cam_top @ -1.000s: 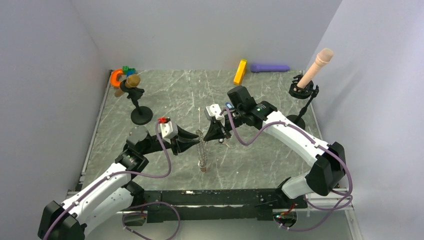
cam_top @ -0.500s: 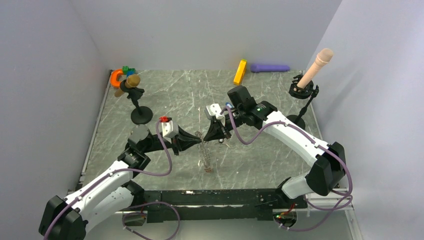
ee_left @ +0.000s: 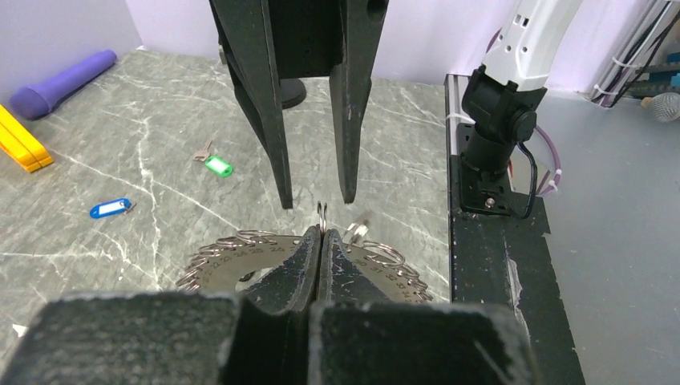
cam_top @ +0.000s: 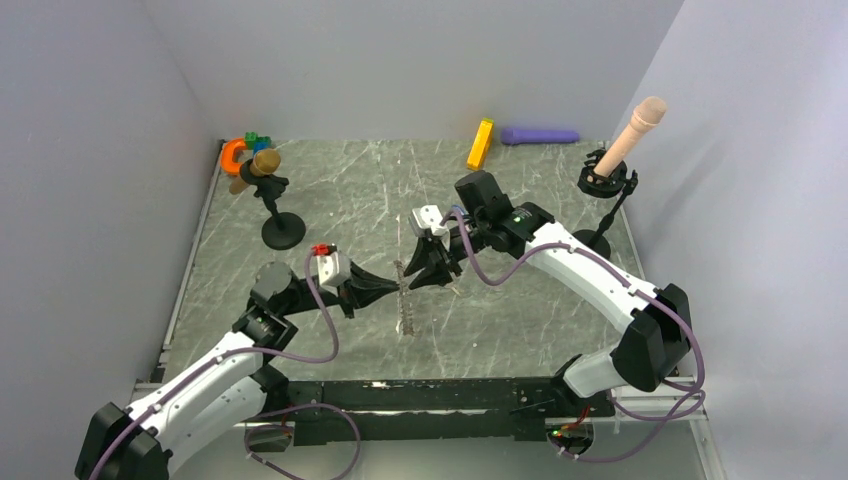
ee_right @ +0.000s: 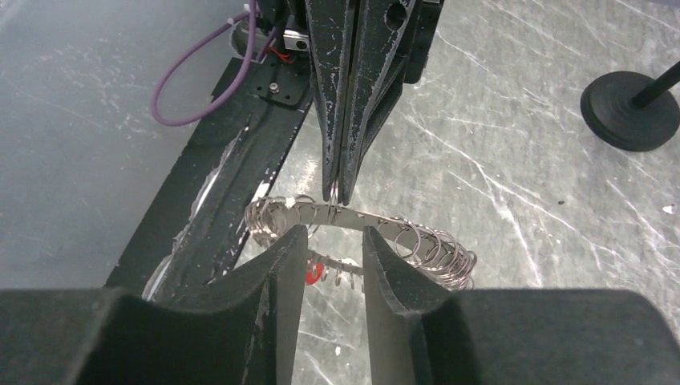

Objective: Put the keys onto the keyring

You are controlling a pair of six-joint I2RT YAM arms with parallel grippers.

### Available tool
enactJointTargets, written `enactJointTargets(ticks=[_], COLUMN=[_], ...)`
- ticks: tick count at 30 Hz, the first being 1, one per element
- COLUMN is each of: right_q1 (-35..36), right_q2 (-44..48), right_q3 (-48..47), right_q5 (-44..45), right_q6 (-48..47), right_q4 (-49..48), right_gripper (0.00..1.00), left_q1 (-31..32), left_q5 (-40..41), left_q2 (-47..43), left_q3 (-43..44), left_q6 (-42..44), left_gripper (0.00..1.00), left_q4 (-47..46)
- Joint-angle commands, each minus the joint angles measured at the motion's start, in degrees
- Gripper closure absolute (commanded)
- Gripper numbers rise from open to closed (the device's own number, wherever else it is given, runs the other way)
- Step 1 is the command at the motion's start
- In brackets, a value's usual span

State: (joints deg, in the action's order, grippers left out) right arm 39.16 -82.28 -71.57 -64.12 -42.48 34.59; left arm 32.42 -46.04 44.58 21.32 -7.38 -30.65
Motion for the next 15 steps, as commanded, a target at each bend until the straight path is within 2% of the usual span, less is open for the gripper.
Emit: enactJointTargets(ticks=[1,10,15], right_q1=[-0.89,-2.23,-2.20], right_q2=[1.46,2.06,1.99], right_q3=[-0.96,-1.23,-1.33], right_q5=[-3.06,-5.46,-8.10], right_q6=[-1.34,-3.85,-7.32], right_q4=[-0.33,2.46,5.51], right_gripper=[0.62,0.59,0.58], left_q1=[-0.16,-0.24,-0.27], left_q5=[2.39,3.40,-0.58], left_q2=[-3.67,-5.42,-4.21], left_q3=[-2.27,-7.23,-8.18], left_q6=[-1.83,-7.11,-7.85], left_gripper=[1.00,1.00,1.00], left_q4=[-6.91,-18.47,-25.02])
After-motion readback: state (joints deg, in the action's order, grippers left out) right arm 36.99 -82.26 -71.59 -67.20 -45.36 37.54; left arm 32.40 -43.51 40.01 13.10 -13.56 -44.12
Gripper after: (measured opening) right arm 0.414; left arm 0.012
